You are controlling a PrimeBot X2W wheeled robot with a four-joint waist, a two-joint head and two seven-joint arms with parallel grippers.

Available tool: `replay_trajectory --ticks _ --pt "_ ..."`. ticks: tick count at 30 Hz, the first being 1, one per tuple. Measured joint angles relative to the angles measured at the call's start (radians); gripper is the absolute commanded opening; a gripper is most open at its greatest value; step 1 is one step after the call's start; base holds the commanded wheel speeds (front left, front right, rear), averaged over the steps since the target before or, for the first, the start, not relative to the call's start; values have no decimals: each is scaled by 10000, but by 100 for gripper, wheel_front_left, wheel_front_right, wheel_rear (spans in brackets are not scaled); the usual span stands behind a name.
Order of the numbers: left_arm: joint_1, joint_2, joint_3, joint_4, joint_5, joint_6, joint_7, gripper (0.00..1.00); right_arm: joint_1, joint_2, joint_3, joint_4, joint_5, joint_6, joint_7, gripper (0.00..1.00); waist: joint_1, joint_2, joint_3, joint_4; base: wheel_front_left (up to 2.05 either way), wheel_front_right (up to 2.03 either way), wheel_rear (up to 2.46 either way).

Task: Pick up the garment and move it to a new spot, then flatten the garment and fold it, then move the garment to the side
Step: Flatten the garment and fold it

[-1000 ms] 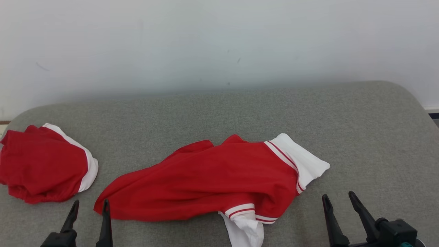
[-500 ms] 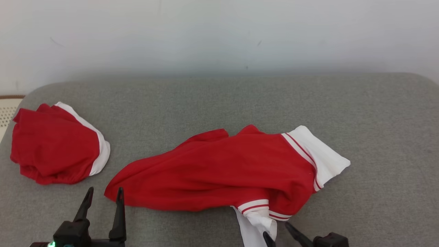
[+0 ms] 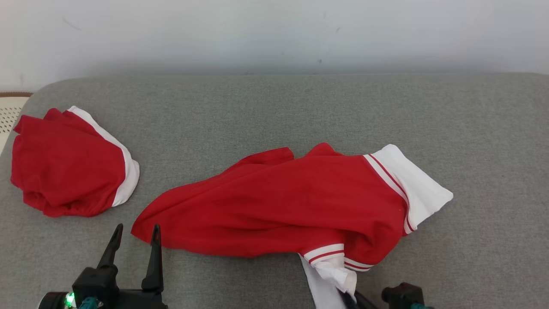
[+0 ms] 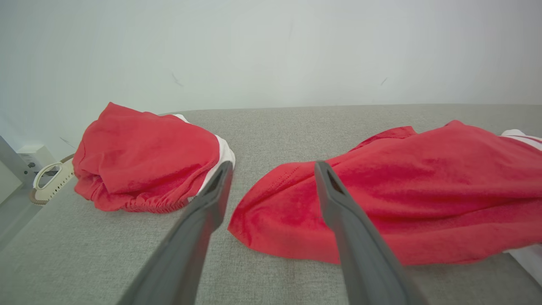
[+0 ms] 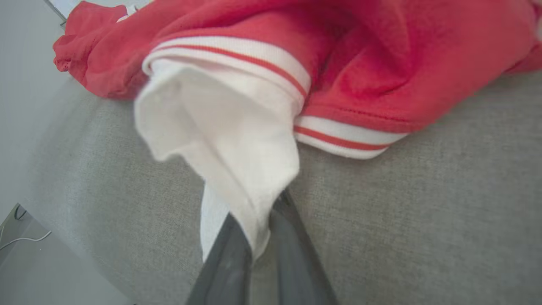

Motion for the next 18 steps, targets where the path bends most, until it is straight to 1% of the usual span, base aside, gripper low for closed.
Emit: replay_trajectory --ticks 3,6,11,14,18 --pt "-30 -2 0 12 2 4 -27 100 -121 -25 -278 -67 17 0 -322 0 -1 -1 3 -95 0 0 0" --pt "-42 2 21 31 2 17 -59 100 -138 -159 -790 -453 -104 0 -571 0 0 -1 15 -228 0 0 0" --pt "-47 4 63 27 2 71 -113 100 -129 -579 -1964 -1553 -688 0 -738 0 -2 0 41 -490 0 0 0" --pt "-48 4 88 36 0 92 -130 100 -141 -871 -2552 -2293 -1085 0 -715 0 -2 0 56 -649 0 0 0" --pt "-55 -31 67 42 -2 94 -184 100 -430 -1356 -3181 -2972 -1465 0 -483 0 -2 0 72 -826 0 0 0"
